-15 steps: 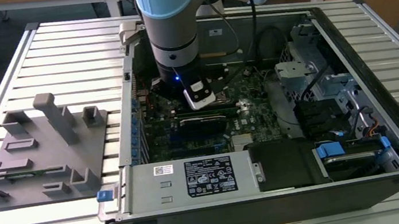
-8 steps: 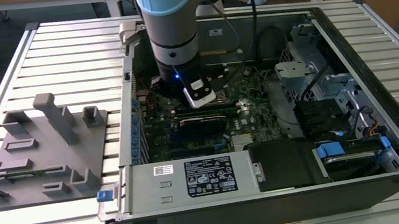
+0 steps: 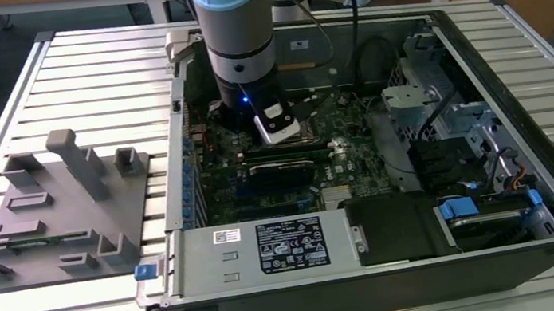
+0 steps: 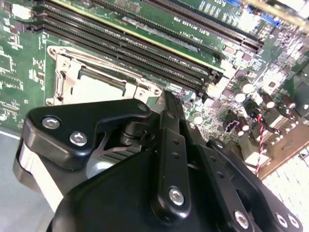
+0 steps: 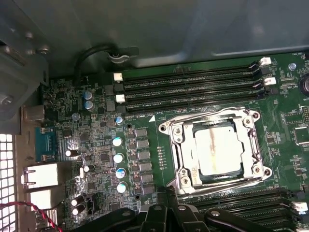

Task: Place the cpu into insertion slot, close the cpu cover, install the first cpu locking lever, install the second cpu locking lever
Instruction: 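Install the second cpu locking lever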

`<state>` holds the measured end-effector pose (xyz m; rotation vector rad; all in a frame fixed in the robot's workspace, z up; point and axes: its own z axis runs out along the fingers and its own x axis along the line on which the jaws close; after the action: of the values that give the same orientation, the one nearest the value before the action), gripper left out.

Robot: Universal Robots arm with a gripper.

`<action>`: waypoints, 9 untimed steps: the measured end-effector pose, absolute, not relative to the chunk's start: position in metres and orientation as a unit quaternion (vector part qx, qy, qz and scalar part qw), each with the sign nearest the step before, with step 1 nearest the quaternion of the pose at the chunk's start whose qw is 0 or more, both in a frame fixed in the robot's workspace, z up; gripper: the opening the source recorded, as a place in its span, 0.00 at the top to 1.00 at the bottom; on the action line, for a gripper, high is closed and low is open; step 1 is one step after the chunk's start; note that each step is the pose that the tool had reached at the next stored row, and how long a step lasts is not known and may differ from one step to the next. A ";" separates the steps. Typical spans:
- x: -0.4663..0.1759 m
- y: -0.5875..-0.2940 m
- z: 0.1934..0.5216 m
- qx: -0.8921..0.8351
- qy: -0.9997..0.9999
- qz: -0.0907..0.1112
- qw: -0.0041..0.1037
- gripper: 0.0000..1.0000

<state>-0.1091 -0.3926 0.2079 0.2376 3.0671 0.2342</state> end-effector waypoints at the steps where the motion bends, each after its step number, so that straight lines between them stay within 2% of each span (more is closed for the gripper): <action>1: -0.109 -0.393 0.208 0.077 0.994 0.076 0.028 0.90; 9: -0.101 -0.393 0.208 0.077 0.994 0.076 0.028 0.90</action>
<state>-0.1014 -0.3926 0.2080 0.2376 3.0673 0.2338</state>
